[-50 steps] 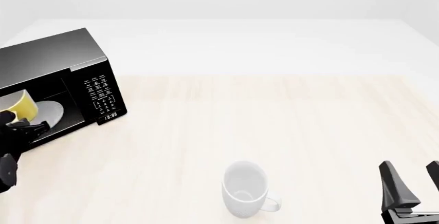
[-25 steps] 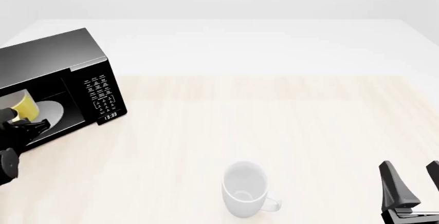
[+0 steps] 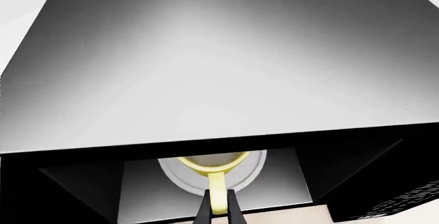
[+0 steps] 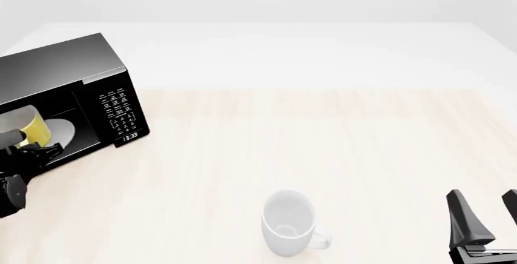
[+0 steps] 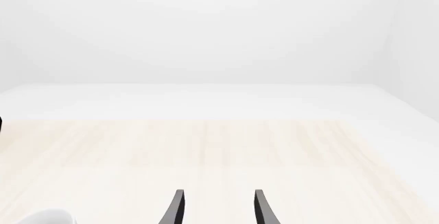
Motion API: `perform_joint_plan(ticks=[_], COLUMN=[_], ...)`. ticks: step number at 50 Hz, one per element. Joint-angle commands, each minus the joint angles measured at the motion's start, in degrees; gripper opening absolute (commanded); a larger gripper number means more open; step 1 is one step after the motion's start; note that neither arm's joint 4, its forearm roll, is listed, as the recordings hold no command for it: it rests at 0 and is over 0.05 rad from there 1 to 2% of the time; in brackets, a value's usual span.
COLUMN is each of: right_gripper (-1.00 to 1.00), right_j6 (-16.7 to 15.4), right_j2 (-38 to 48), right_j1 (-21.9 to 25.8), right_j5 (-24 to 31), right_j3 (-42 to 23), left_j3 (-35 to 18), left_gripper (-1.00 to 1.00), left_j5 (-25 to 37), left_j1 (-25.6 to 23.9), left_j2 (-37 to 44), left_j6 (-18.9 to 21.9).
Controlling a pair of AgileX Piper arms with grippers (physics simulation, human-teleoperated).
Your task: Put the yellow and white mug in the microwave and close it.
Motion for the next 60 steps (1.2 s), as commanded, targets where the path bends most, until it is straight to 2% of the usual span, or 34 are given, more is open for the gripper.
perform_joint_plan(ticks=[1,30,31,51,60], right_gripper=[1.00,1.00,1.00,1.00,1.00], right_j6=[0.0,0.0,0.0,0.0,0.0], right_j2=[0.0,0.0,0.0,0.0,0.0], right_j1=[0.0,0.0,0.0,0.0,0.0], right_j5=[0.0,0.0,0.0,0.0,0.0], right_j3=[0.0,0.0,0.0,0.0,0.0], left_j3=[-0.6,-1.2,-1.1,-0.8,1.1], left_gripper=[-1.00,-1.00,1.00,1.00,1.00], left_j5=[0.1,0.1,0.0,0.0,0.3], left_j1=[-0.1,0.1,0.2,0.0,-0.5], left_j2=[1.0,3.1,2.9,2.1,-0.4], left_j6=[0.3,0.8,1.0,1.3,0.8])
